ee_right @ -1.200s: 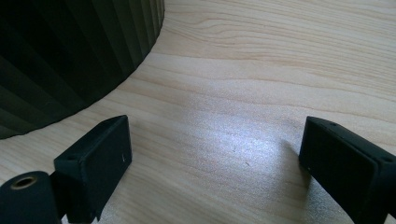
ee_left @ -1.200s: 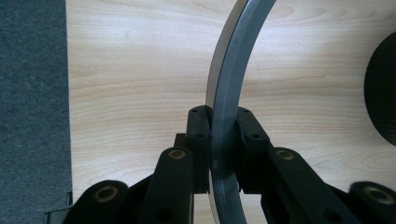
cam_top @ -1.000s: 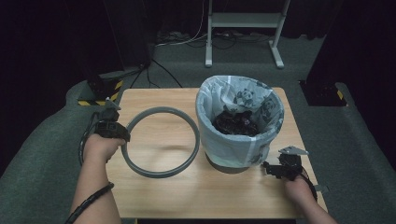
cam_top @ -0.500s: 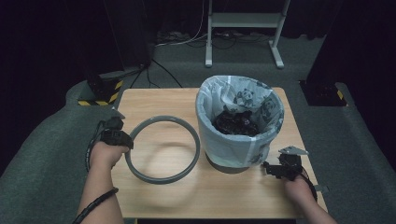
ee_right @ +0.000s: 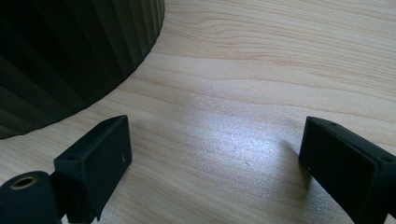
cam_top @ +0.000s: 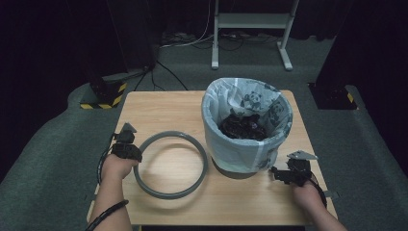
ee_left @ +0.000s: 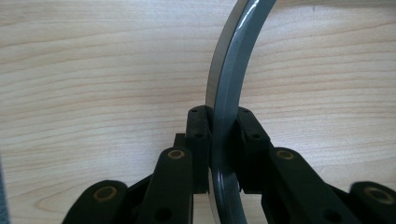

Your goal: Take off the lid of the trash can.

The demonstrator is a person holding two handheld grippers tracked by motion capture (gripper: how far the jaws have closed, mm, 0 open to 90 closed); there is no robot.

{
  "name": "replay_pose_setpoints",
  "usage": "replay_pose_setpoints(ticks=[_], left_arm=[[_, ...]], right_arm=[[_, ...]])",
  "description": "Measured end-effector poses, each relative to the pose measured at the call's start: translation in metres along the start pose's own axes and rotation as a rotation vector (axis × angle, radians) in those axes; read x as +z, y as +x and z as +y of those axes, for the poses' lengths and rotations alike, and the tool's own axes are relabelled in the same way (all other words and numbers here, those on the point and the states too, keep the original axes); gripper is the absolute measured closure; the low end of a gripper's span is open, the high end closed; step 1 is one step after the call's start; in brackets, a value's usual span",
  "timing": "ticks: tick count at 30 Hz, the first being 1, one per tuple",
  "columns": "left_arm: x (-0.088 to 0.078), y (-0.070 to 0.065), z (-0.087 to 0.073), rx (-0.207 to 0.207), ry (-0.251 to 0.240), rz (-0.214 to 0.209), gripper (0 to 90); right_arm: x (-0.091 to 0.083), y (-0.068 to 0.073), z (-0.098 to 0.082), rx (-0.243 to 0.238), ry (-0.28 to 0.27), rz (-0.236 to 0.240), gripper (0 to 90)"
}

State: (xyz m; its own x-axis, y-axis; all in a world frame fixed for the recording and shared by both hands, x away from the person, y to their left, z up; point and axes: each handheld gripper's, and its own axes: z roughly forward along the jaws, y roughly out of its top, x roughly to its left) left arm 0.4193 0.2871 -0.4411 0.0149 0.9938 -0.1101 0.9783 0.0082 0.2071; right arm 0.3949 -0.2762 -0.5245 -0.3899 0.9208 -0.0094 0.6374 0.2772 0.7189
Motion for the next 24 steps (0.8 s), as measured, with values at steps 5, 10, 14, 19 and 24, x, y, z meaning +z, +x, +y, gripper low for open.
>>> replay_pose_setpoints(ticks=[5, 10, 14, 19, 24], left_arm=[[0.014, -0.005, -0.004, -0.001, 0.003, 0.002, 77.5], [0.027, -0.008, -0.009, 0.006, 0.019, -0.003, 77.4], [0.032, -0.012, -0.011, 0.007, 0.017, -0.016, 77.2], [0.040, -0.018, -0.014, 0.012, 0.036, 0.012, 76.9], [0.042, -0.020, -0.017, 0.021, 0.015, 0.025, 75.8]], right_arm=[[0.000, 0.000, 0.000, -0.002, 0.001, 0.000, 9.1], [0.000, 0.000, 0.000, -0.001, 0.001, 0.000, 9.1], [0.000, 0.000, 0.000, 0.000, 0.000, 0.000, 9.2], [0.000, 0.000, 0.000, 0.000, 0.000, 0.000, 9.1], [0.000, 0.000, 0.000, -0.002, 0.000, 0.002, 9.1]])
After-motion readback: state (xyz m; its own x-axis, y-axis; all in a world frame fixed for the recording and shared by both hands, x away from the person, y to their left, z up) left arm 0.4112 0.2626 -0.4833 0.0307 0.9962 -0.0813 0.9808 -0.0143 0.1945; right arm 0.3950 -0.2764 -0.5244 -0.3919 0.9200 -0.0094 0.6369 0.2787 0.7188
